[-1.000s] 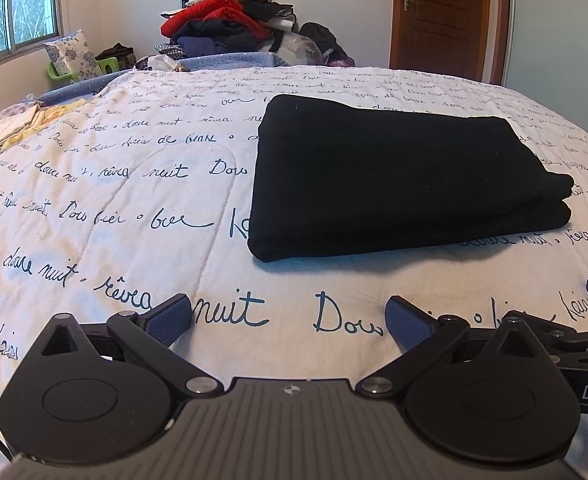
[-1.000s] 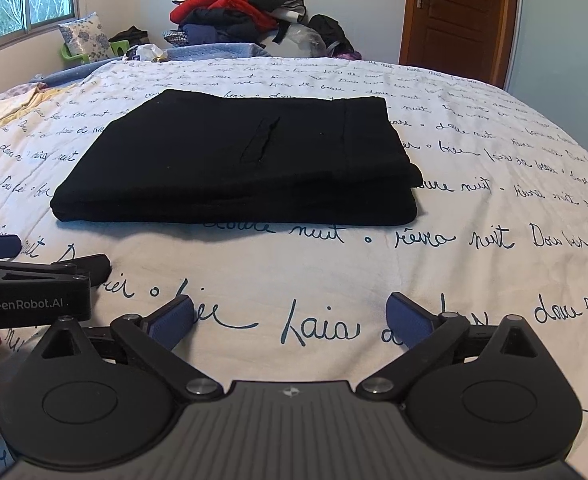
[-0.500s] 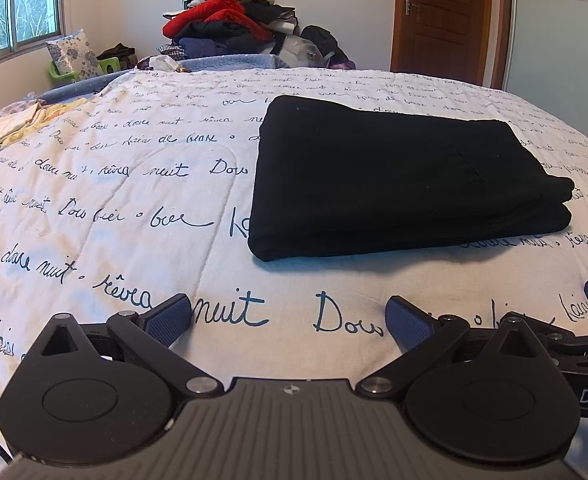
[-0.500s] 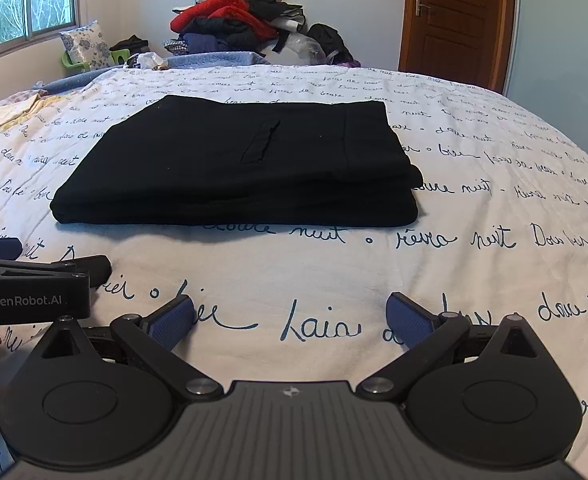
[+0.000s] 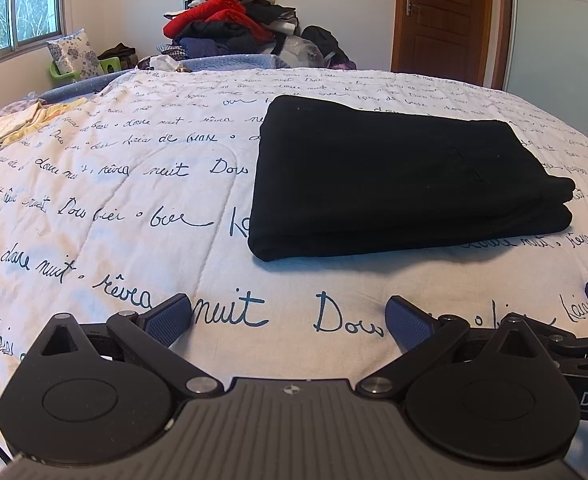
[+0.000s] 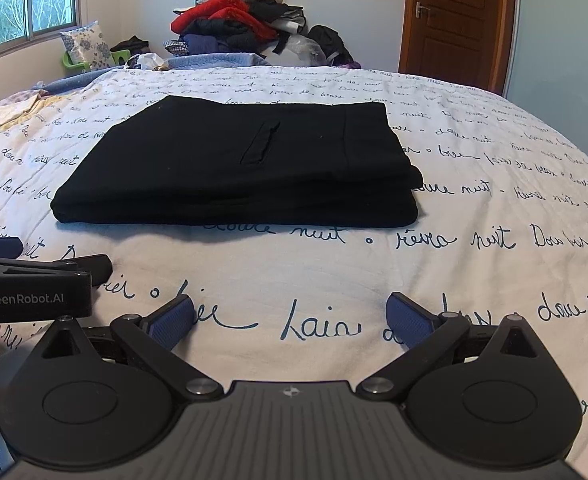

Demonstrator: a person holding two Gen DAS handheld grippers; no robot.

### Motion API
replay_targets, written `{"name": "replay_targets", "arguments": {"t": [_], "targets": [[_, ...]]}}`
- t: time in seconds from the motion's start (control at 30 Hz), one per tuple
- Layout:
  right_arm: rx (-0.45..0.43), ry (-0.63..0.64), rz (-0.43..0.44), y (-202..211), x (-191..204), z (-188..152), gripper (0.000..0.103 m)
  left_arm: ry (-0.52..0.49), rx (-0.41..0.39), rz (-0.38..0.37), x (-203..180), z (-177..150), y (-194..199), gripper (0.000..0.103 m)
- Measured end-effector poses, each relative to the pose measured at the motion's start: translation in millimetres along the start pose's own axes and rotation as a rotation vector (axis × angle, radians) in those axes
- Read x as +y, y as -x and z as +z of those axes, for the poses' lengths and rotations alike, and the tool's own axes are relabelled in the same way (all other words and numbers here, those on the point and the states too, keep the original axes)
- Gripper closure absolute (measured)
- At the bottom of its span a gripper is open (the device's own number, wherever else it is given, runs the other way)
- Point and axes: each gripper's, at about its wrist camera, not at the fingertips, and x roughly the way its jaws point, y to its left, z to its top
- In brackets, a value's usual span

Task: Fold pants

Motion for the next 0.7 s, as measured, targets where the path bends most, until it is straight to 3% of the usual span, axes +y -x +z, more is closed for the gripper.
{"name": "replay_targets", "arguments": {"t": [0.7], "targets": [[-0.002,-0.002,0.002,0.2,-0.5,-0.2,0.000,0.008,0.002,-0.006,0.8,0.1,-0.3,0.000]]}}
